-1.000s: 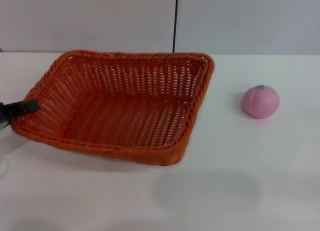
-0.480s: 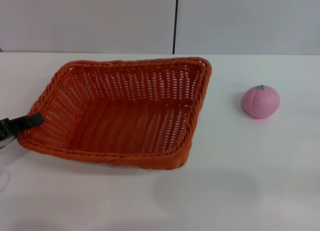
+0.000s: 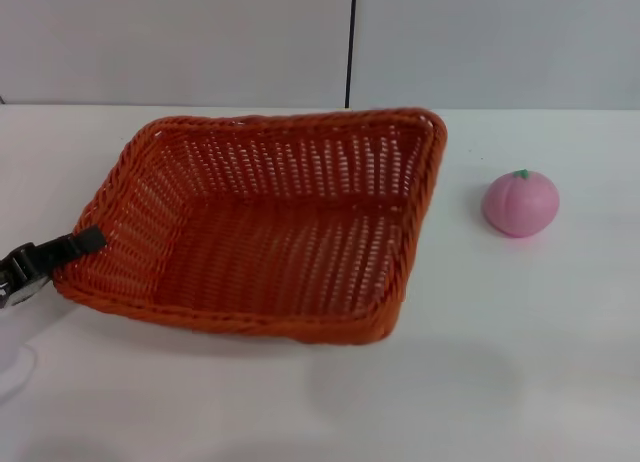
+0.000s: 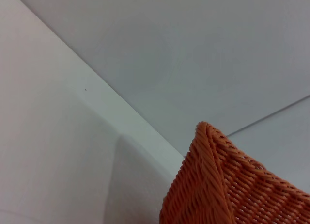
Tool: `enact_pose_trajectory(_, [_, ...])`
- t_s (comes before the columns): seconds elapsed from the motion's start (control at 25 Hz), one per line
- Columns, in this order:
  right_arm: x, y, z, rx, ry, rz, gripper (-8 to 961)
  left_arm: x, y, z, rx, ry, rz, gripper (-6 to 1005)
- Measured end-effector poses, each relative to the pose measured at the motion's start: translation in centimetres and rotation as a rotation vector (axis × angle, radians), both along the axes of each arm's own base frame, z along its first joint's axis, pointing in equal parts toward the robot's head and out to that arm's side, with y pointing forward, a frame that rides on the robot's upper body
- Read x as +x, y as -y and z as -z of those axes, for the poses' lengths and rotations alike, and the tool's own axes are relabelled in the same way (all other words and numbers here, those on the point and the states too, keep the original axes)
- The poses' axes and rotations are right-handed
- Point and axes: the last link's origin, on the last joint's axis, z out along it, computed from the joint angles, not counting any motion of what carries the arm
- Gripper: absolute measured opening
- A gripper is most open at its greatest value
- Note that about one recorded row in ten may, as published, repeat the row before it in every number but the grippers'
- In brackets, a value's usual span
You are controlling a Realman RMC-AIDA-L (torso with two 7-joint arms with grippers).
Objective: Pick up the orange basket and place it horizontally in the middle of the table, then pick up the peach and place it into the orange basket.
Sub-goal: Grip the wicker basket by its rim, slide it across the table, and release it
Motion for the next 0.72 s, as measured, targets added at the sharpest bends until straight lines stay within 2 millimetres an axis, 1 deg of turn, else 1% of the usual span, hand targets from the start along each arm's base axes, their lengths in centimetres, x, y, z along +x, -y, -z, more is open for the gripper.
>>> enact_pose_trajectory(0.08, [0.0, 0.0, 0.0, 0.000, 0.000, 0.000, 538, 0.1, 0.4, 0.3, 0.008, 0.006, 0.019, 209])
enact_pose_trajectory(0.24, [0.0, 0.0, 0.0, 0.001, 0.002, 0.001, 537, 0.2, 0.9, 0.1, 0.009, 0.017, 0.046, 210])
enact_pose_trajectory(0.44, [0.1, 0.1, -0.1, 0.007, -0.001, 0.006, 537, 0.2, 1.1, 0.1, 0.009, 0.018, 0.048, 211])
enact_pose_trajectory(0.48, [0.1, 0.1, -0.1, 0.007, -0.001, 0.006, 537, 0.0, 1.4, -0.4, 0.014, 0.015, 0.042, 211])
enact_pose_trajectory(0.72, [0.1, 0.0, -0.2, 0.008, 0.000, 0.004, 537, 0.0, 1.6, -0.8, 0.005, 0.015, 0.047, 213])
